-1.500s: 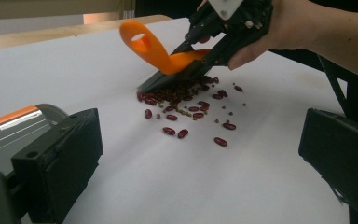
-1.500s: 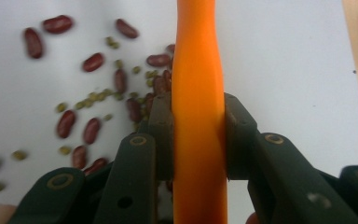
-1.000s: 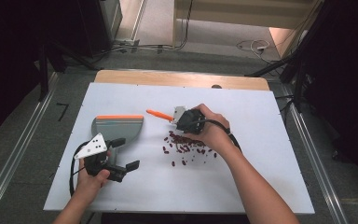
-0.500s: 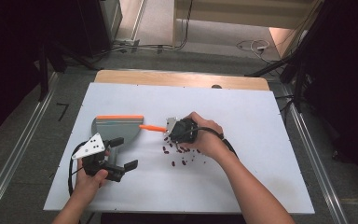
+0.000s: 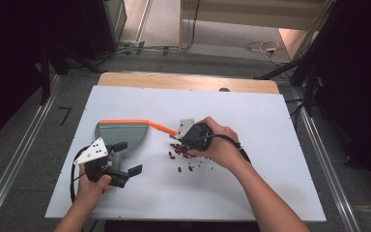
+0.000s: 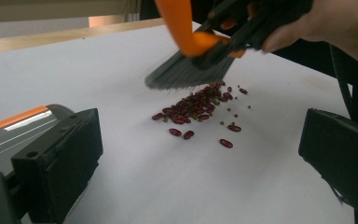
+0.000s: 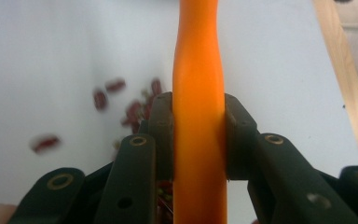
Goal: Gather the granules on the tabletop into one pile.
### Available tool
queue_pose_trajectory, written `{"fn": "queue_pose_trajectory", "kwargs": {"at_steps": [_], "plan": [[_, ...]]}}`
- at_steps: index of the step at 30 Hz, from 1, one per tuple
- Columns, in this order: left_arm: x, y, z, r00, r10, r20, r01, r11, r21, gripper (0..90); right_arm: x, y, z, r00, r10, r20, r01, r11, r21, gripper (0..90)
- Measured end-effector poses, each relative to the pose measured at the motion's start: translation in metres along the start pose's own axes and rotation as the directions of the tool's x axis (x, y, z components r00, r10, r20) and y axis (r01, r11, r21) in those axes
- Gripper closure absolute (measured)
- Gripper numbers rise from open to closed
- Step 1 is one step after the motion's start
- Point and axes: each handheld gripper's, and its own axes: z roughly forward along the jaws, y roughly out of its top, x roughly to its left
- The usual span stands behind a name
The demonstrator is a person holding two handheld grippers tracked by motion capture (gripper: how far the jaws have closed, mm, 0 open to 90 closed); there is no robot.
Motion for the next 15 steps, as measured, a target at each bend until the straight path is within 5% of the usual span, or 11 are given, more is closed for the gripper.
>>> {"fn": "queue_pose_trajectory", "kwargs": {"at_steps": [1, 3, 8, 10, 11, 13, 14, 15], "plan": [[0.0, 0.0, 0.0, 1.0, -0.001, 0.0, 0.001, 1.0, 0.001, 0.1, 0.0, 0.005, -0.006, 0.997, 0.074, -0.025, -0.074, 0.997, -0.015, 68.7], [0.0, 0.0, 0.0, 1.0, -0.001, 0.0, 0.001, 1.0, 0.0, 0.1, -0.001, 0.014, -0.015, 0.974, 0.186, -0.129, -0.189, 0.982, -0.01, 68.8], [-0.001, 0.0, -0.001, 1.0, 0.002, -0.002, -0.002, 1.0, -0.001, 0.2, 0.009, 0.032, -0.005, 0.9092, 0.322, -0.264, -0.316, 0.946, 0.069, 68.7], [-0.001, 0.0, -0.002, 1.0, 0.004, -0.002, -0.004, 1.0, -0.002, 0.1, 0.011, 0.033, 0.006, 0.8593, 0.398, -0.321, -0.387, 0.917, 0.1, 68.8], [-0.001, 0.0, -0.002, 1.0, 0.002, -0.001, -0.002, 1.0, -0.004, 0.1, 0.012, 0.033, 0.012, 0.821, 0.443, -0.36, -0.433, 0.894, 0.114, 68.8], [-0.001, 0.0, -0.003, 1.0, 0.003, -0.002, -0.003, 1.0, -0.004, 0.1, 0.012, 0.03, 0.023, 0.723, 0.529, -0.444, -0.519, 0.84, 0.157, 68.8], [0.0, 0.0, -0.003, 1.0, 0.005, -0.004, -0.005, 1.0, -0.003, 0.1, 0.013, 0.028, 0.029, 0.6887, 0.553, -0.469, -0.542, 0.822, 0.174, 68.8], [0.0, 0.0, -0.003, 1.0, 0.005, -0.004, -0.005, 1.0, -0.004, 0.1, 0.013, 0.026, 0.034, 0.6774, 0.568, -0.467, -0.549, 0.813, 0.193, 68.8]]}}
